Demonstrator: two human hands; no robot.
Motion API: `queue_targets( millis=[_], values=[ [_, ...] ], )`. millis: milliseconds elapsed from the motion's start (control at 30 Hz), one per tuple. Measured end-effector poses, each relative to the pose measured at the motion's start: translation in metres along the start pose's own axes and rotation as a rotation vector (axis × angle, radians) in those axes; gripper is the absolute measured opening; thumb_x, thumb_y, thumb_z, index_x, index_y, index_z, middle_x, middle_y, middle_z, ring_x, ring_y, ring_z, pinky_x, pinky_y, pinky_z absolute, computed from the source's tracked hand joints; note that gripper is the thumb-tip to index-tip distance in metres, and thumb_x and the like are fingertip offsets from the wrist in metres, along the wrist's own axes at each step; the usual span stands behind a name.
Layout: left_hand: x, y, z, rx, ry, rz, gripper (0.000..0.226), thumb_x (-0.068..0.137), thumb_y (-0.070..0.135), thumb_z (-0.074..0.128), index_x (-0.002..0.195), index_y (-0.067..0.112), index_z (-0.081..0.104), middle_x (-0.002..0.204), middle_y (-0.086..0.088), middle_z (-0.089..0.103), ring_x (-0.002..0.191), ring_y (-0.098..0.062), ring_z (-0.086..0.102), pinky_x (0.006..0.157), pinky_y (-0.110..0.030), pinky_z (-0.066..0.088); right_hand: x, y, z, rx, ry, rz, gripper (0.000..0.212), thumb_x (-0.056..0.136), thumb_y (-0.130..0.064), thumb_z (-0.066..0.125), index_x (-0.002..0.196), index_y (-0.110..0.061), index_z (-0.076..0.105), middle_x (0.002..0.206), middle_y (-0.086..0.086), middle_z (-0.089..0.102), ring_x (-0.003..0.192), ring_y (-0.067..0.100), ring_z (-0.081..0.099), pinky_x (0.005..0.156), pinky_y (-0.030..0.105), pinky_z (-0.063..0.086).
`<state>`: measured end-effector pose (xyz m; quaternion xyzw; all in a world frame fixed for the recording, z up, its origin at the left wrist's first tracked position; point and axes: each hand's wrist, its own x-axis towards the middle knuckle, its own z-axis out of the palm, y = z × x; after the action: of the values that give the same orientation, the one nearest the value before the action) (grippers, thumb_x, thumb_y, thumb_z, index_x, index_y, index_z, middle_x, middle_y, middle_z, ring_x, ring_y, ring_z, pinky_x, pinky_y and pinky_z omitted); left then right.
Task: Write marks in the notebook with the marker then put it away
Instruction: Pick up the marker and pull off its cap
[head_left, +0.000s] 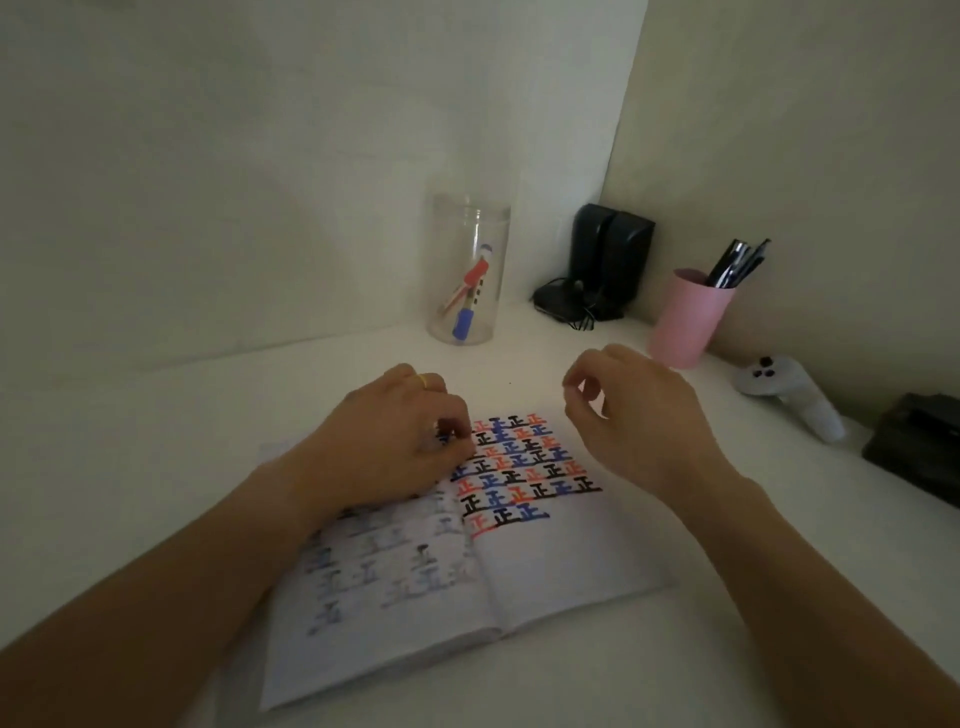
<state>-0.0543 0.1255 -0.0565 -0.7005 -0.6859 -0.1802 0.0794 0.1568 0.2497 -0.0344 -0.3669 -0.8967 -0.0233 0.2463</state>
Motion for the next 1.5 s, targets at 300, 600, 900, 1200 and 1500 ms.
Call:
queue_targets(
  millis=[300,600,900,1200,1500],
  values=[
    [0.001,-0.001,0.003,0.023,0.040,0.030,0.029,0.087,0.058,0.049,0.100,0.040,0.068,0.099,0.019,0.062,0.092,-0.005,0.050,0.071,-0.029,0.049,-0.004,0.049,0.013,-0.052,-0.087,0.291,0.046,0.093,-0.046,0.058,0.135,-0.028,0.056,0.119,0.004,0.063,0.106,0.025,0.062,0.088,0.040,0.053],
    [-0.004,-0.001,0.004,0.015,0.052,-0.005,0.039,0.084,0.062,0.042,0.102,0.041,0.069,0.098,0.020,0.064,0.093,-0.003,0.049,0.071,-0.024,0.043,-0.006,0.054,0.021,-0.033,-0.054,0.482,0.032,0.094,-0.017,0.053,0.124,-0.006,0.058,0.118,0.020,0.058,0.102,0.038,0.060,0.077,0.035,0.040],
    [-0.005,0.002,-0.001,0.000,0.042,0.003,0.032,0.088,0.057,0.048,0.104,0.040,0.069,0.099,0.019,0.064,0.094,-0.003,0.050,0.075,-0.026,0.048,-0.004,0.008,0.009,0.837,-0.107,0.410,0.028,0.086,-0.019,0.073,0.114,-0.024,0.076,0.087,-0.006,0.075,0.076,0.009,0.066,0.067,0.021,0.050],
    [-0.007,0.005,-0.003,0.012,0.040,0.010,0.038,0.088,0.058,0.041,0.105,0.039,0.069,0.100,0.017,0.064,0.095,-0.006,0.052,0.077,-0.028,0.050,-0.005,0.002,0.001,1.578,-0.272,0.509,0.012,0.087,-0.014,0.063,0.090,-0.008,0.073,0.060,0.000,0.044,0.053,0.012,0.040,0.050,0.025,0.029],
    [-0.007,0.006,-0.004,-0.009,0.103,0.003,0.030,0.091,0.054,0.047,0.108,0.038,0.067,0.100,0.017,0.065,0.092,-0.003,0.053,0.078,-0.024,0.046,-0.008,-0.008,-0.003,1.703,-0.340,0.530,0.027,0.070,-0.008,0.081,0.075,-0.015,0.056,0.107,0.009,0.079,0.095,0.023,0.060,0.074,0.032,0.043]
  ],
)
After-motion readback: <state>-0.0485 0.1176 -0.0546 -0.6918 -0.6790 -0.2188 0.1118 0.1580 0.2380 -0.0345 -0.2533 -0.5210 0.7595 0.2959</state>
